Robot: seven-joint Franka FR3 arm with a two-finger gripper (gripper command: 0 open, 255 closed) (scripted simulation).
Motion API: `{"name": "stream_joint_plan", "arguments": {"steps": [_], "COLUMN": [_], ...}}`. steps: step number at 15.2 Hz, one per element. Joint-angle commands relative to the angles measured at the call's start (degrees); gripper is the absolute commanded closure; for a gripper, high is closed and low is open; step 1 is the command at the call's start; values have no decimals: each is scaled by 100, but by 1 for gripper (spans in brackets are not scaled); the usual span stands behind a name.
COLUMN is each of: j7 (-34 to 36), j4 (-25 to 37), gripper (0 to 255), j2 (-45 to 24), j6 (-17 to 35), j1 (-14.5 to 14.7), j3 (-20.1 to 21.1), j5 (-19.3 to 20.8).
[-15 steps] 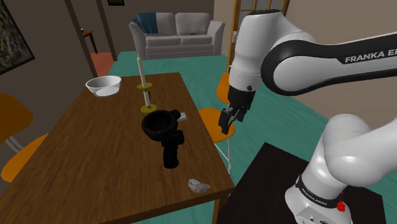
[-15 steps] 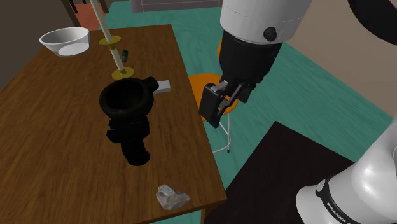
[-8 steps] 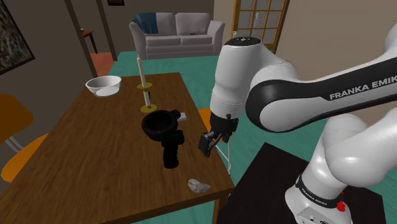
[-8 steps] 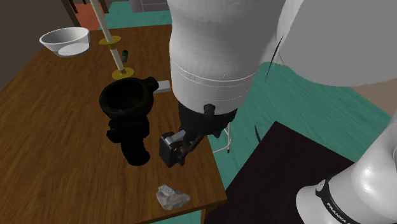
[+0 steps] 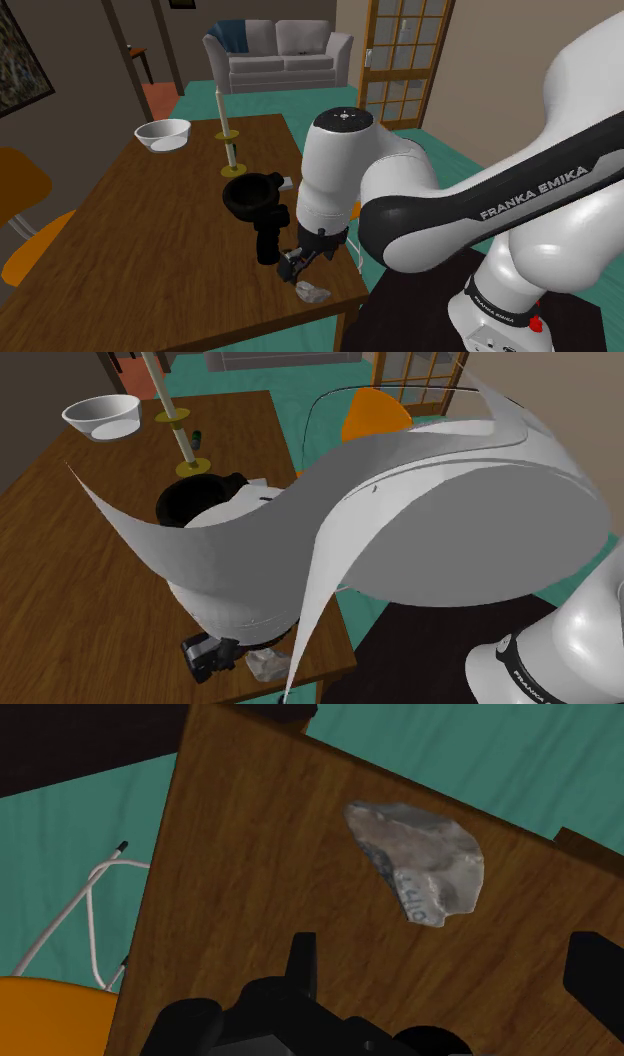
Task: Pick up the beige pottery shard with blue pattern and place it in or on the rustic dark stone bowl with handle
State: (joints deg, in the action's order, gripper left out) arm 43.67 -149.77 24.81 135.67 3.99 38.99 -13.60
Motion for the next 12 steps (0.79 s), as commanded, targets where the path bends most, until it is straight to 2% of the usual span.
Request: {"name": "stream_joint_plan", "arguments": {"steps": [1, 7, 12], "j7": [129, 310, 310], "j4": [-42, -172, -172], "gripper": [0, 0, 0], "j2": [-174, -624, -624], "j6": [228, 783, 784], "j1": [-58, -276, -275], "j3": [135, 373, 373], "j5": [48, 275, 275]}}
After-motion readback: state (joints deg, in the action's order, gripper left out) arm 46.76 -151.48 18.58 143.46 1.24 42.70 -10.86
